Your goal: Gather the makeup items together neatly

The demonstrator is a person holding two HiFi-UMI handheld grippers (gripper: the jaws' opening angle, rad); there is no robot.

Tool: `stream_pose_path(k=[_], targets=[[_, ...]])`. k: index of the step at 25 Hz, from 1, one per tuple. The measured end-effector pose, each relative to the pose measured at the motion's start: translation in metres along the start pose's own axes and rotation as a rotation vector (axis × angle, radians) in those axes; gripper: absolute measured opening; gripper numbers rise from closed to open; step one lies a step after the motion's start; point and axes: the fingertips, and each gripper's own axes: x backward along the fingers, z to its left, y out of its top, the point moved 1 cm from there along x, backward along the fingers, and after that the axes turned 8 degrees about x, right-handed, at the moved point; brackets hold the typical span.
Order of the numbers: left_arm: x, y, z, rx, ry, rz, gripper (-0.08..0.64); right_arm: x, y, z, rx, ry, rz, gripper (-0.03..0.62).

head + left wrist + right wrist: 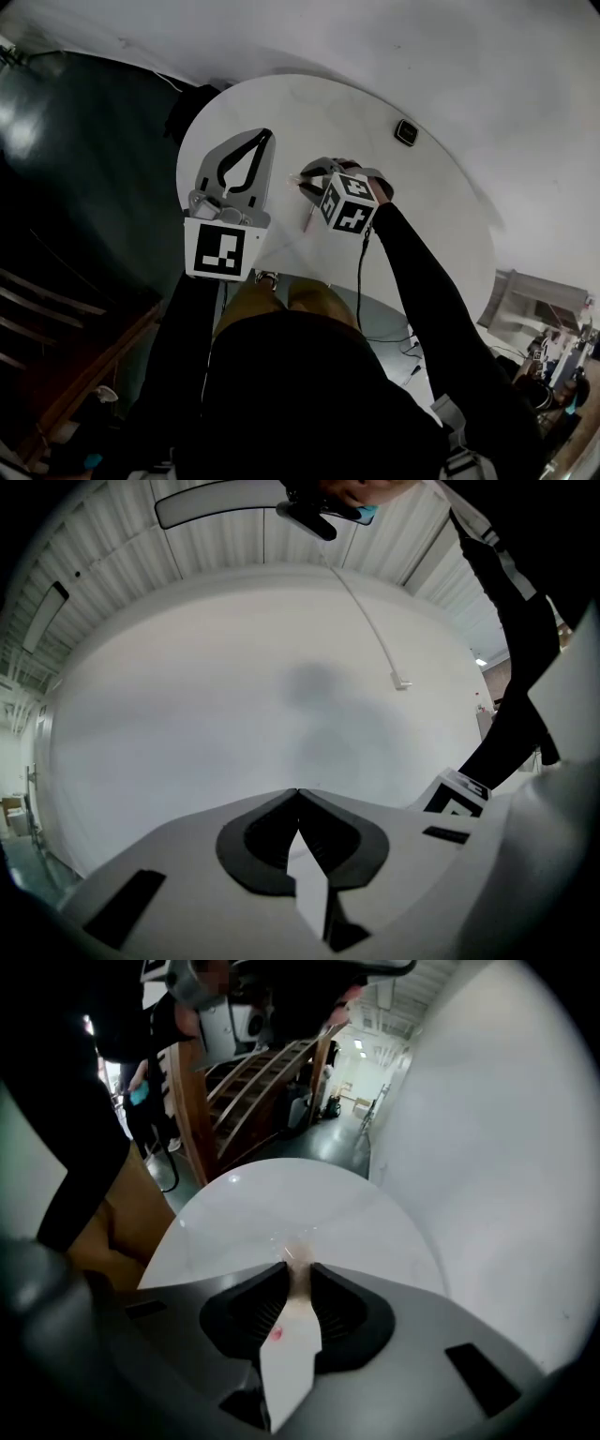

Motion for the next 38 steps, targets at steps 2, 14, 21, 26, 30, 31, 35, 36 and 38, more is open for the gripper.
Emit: stream_pose_path(k=[2, 14, 21, 26, 30, 31, 35, 36, 38], targets=[[-0.004, 0.005, -0.004, -0.001, -0.007, -0.009, 0.017, 0.018, 0.002, -0.006, -0.056, -0.044, -0.030, 0.097], [-0.058, 0.028, -0.062, -0.013, -0.155, -0.039, 0.017, 0.145, -0.043, -0.046, -0.648, -0.497, -0.229, 0.100], [-0.084, 0.041, -0.123, -0.041, -0.297, -0.069, 0.017, 0.217, -0.075, -0.041, -0.873, -0.747, -0.348, 0.101], [-0.094, 0.051, -0.155, -0.013, -0.339, -0.084, 0.017, 0.264, -0.100, -0.027, -0.967, -0.948, -0.371, 0.101], [-0.094, 0.050, -0.169, 0.015, -0.367, -0.090, 0.017, 0.278, -0.116, -0.013, -1.018, -1.016, -0.354, 0.101], [-0.095, 0.049, -0.172, 0.016, -0.375, -0.089, 0.017, 0.279, -0.118, -0.012, -1.023, -1.023, -0.350, 0.101], [-0.100, 0.048, -0.189, 0.002, -0.409, -0.100, 0.017, 0.283, -0.134, -0.008, -1.067, -1.058, -0.331, 0.101], [-0.102, 0.047, -0.194, 0.001, -0.418, -0.097, 0.017, 0.282, -0.140, -0.007, -1.081, -1.062, -0.325, 0.103], [-0.105, 0.045, -0.203, 0.001, -0.429, -0.092, 0.017, 0.279, -0.151, -0.007, -1.109, -1.057, -0.321, 0.104]])
